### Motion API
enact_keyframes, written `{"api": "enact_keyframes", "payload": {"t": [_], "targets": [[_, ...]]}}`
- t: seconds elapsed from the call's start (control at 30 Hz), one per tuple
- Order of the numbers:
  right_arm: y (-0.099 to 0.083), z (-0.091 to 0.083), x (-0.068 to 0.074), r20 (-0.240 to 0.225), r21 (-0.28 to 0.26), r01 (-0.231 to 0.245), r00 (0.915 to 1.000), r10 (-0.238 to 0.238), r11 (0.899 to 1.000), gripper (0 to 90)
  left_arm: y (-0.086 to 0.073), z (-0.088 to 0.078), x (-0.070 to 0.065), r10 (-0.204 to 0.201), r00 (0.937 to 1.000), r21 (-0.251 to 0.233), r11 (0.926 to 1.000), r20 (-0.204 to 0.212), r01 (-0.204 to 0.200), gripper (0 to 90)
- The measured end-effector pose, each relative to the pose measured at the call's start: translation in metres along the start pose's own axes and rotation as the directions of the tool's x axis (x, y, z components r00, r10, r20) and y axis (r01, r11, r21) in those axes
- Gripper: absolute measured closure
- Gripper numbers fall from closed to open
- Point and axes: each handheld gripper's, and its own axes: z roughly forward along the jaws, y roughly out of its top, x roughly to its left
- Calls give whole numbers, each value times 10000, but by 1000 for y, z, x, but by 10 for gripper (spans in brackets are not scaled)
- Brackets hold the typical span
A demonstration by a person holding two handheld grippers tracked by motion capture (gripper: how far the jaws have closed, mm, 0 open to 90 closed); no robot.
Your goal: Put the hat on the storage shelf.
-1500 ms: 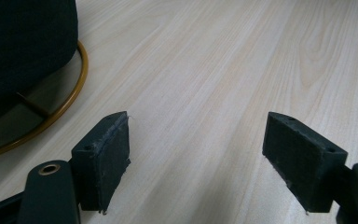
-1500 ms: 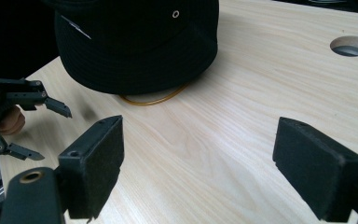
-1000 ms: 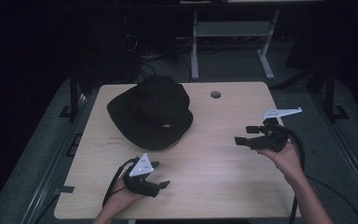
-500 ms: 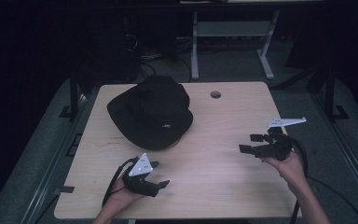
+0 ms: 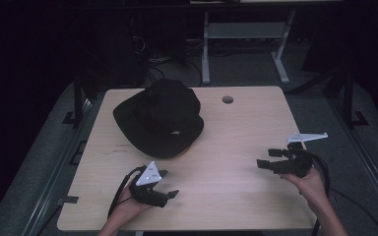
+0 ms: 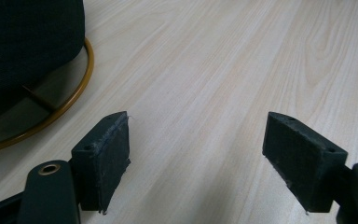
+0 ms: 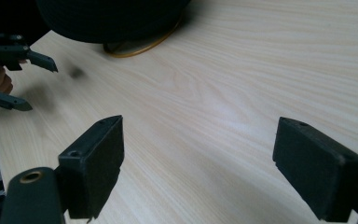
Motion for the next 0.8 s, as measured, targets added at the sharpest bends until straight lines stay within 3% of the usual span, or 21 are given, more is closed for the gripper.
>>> {"api": "enact_keyframes", "payload": {"t": [0.8], "targets": [[-44, -6, 8, -15, 101, 4, 10000, -4, 9999, 159, -1, 0, 2, -103, 9999, 49, 9999, -11, 103, 225]]}}
